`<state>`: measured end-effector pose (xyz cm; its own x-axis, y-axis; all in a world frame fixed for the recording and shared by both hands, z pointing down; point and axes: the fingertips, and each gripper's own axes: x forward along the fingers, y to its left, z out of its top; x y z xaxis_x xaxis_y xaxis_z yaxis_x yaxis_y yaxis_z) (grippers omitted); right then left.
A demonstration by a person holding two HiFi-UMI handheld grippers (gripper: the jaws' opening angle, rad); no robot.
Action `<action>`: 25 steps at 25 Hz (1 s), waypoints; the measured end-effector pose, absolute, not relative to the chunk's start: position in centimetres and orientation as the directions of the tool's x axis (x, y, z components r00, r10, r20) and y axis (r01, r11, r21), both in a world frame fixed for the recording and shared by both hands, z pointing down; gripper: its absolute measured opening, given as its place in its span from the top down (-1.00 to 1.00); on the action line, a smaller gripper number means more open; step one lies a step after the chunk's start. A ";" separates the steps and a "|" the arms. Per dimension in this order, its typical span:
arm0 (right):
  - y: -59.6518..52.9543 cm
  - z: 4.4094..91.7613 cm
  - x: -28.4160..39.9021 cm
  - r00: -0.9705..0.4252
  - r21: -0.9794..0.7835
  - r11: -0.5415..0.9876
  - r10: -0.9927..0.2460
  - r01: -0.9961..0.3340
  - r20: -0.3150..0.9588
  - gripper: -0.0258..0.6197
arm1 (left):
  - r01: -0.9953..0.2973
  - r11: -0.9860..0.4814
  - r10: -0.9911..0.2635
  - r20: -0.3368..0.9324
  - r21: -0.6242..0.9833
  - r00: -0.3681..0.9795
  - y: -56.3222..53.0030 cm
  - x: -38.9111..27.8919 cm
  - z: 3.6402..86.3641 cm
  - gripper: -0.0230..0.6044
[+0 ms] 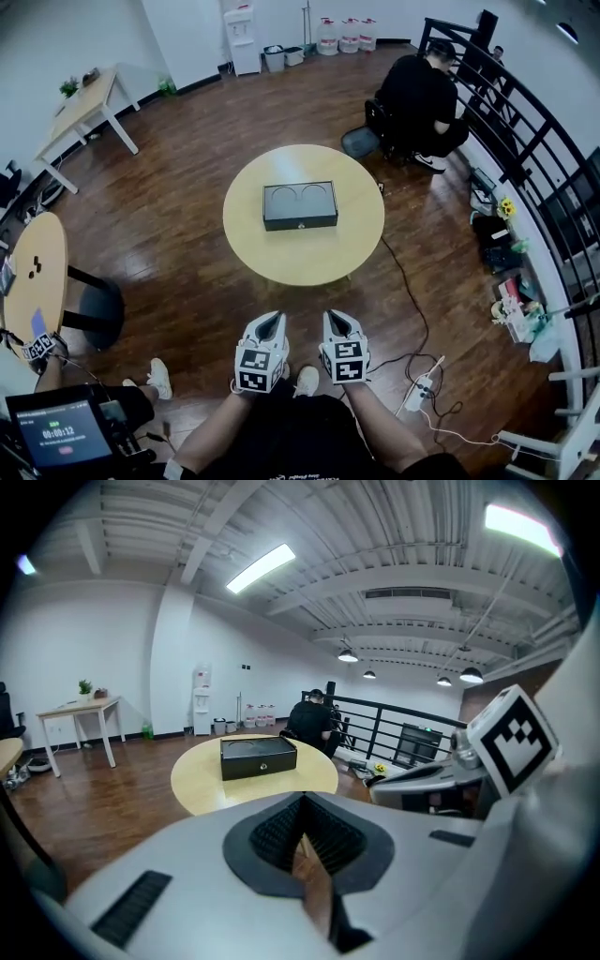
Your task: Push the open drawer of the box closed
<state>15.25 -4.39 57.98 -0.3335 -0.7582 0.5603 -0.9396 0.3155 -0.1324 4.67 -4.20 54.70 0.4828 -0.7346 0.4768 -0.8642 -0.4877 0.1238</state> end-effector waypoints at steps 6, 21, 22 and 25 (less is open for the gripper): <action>-1.9 58.9 15.2 -0.350 -0.186 0.299 -0.740 -0.936 0.574 0.90 | -0.859 -0.500 -0.715 0.506 0.111 0.482 -1.6 4.6 55.1 0.94; 2.1 55.1 12.3 -0.269 0.027 0.320 -0.836 -0.947 0.479 0.90 | -0.847 -0.501 -0.715 0.468 0.176 0.520 2.3 1.3 55.1 0.94; 3.0 55.1 12.0 -0.266 0.026 0.317 -0.833 -0.948 0.485 0.90 | -0.847 -0.501 -0.716 0.465 0.178 0.521 2.9 0.9 54.9 0.94; 5.7 54.7 10.3 -0.266 0.022 0.315 -0.836 -0.949 0.481 0.90 | -0.847 -0.502 -0.714 0.468 0.177 0.521 4.9 -0.6 54.8 0.94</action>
<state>10.25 5.69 54.67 -0.2657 -0.8356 0.4808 -0.9489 0.3147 0.0224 -0.61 4.86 54.78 0.5210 -0.7139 0.4679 -0.8467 -0.5017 0.1773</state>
